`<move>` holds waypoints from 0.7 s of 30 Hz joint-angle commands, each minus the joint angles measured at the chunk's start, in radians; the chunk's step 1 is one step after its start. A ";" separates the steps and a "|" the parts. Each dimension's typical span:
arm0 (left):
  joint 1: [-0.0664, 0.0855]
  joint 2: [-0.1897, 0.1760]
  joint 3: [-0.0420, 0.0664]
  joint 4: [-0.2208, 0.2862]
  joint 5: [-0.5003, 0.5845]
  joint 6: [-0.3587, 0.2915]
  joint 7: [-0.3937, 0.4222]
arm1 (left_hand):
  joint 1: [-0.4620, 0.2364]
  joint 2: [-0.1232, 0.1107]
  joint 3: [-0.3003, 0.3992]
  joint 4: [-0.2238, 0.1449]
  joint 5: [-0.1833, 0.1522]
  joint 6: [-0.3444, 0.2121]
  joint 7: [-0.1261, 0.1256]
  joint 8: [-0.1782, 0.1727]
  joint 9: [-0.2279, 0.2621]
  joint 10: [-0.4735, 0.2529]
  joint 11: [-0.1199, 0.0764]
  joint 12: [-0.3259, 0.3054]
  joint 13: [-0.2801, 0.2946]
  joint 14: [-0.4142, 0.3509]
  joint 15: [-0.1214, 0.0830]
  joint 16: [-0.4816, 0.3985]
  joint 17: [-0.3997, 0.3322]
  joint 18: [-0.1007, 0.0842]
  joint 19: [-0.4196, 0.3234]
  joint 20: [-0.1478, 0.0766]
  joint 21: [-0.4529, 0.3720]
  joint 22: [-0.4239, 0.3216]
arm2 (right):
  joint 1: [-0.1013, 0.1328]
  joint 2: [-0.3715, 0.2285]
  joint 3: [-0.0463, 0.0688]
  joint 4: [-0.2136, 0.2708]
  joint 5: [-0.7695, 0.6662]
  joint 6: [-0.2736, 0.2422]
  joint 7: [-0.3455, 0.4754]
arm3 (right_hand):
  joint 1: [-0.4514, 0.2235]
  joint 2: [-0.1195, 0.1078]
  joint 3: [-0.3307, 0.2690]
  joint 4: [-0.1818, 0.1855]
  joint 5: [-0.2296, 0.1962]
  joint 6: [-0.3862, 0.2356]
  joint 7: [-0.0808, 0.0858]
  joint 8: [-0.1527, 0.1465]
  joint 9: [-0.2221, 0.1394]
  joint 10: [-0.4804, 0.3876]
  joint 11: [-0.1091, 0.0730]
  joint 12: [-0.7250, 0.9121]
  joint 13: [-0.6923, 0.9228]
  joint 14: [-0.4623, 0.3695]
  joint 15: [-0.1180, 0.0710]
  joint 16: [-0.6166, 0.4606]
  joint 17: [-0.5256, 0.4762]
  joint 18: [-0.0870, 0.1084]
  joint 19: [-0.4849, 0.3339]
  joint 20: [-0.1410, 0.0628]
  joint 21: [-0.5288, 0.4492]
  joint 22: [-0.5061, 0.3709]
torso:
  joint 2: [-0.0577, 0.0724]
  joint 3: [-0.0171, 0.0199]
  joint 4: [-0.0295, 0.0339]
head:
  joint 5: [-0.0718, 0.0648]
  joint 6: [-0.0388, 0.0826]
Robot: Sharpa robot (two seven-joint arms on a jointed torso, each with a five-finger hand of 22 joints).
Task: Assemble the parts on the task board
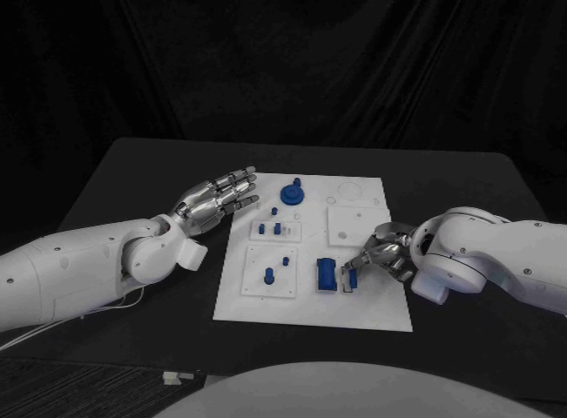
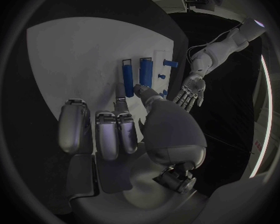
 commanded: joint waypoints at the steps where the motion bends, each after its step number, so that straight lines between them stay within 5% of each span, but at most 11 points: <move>1: -0.001 0.001 0.001 0.002 0.001 0.015 0.007 | 0.004 0.002 0.006 0.000 0.006 -0.003 0.002 0.003 0.001 -0.001 0.009 0.005 0.001 0.001 0.004 0.006 0.002 -0.018 -0.002 0.004 0.006 0.001 | 0.000 0.001 0.000 0.000 0.000 0.031 -0.019 | -0.011 -0.003 0.000 0.005 -0.012 -0.009 -0.002 0.007 0.001 0.103 -0.005 0.003 0.263 0.102 -0.009 0.000 0.256 -0.008 0.042 0.004 -0.006 0.191 | 0.000 0.0004 -0.0003 | 0.001 0.000; 21: -0.001 0.002 0.001 0.001 0.001 0.017 0.005 | 0.004 0.002 0.006 0.000 0.006 -0.003 0.002 0.003 0.001 -0.001 0.009 0.005 0.001 0.001 0.004 0.006 0.002 -0.018 -0.002 0.004 0.006 0.001 | -0.002 0.006 0.000 -0.002 -0.003 0.036 -0.024 | -0.027 0.002 -0.003 0.019 -0.052 -0.010 -0.002 0.013 0.002 0.103 -0.005 0.003 0.263 0.102 -0.009 -0.001 0.253 -0.006 0.040 0.004 -0.015 0.188 | 0.000 0.0000 -0.0003 | 0.002 0.000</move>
